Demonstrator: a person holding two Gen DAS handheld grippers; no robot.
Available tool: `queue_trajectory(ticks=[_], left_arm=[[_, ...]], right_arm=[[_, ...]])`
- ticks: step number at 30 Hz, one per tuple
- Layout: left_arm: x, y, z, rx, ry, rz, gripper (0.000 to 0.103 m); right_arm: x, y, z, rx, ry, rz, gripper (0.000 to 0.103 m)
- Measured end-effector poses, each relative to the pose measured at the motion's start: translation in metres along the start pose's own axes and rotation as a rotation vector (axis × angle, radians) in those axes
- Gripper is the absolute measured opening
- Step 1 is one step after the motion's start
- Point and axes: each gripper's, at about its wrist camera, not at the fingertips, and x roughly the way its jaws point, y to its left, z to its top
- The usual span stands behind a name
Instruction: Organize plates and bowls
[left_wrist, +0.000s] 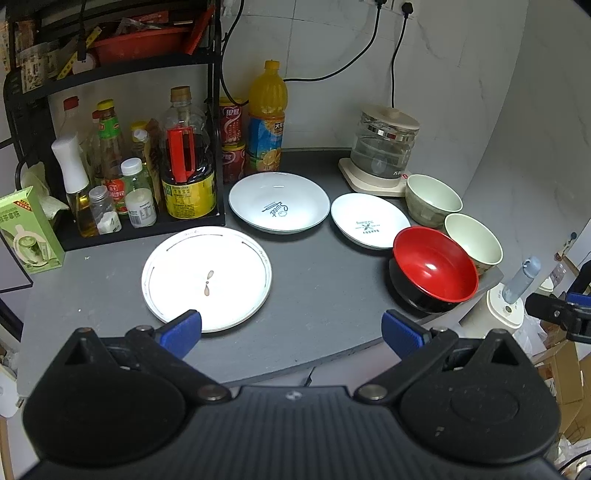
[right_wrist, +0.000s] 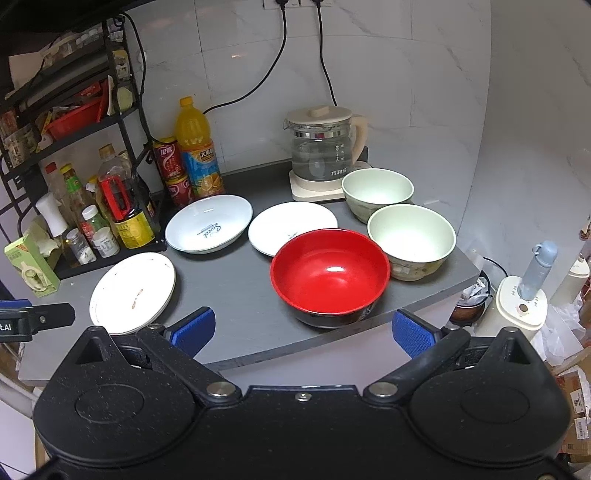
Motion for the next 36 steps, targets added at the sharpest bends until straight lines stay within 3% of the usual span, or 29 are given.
queue_trajectory(ticks=[36], left_arm=[[-0.013, -0.007, -0.011, -0.011, -0.012, 0.005, 0.103]], right_arm=[[-0.008, -0.006, -0.006, -0.002, 0.016, -0.001, 0.103]])
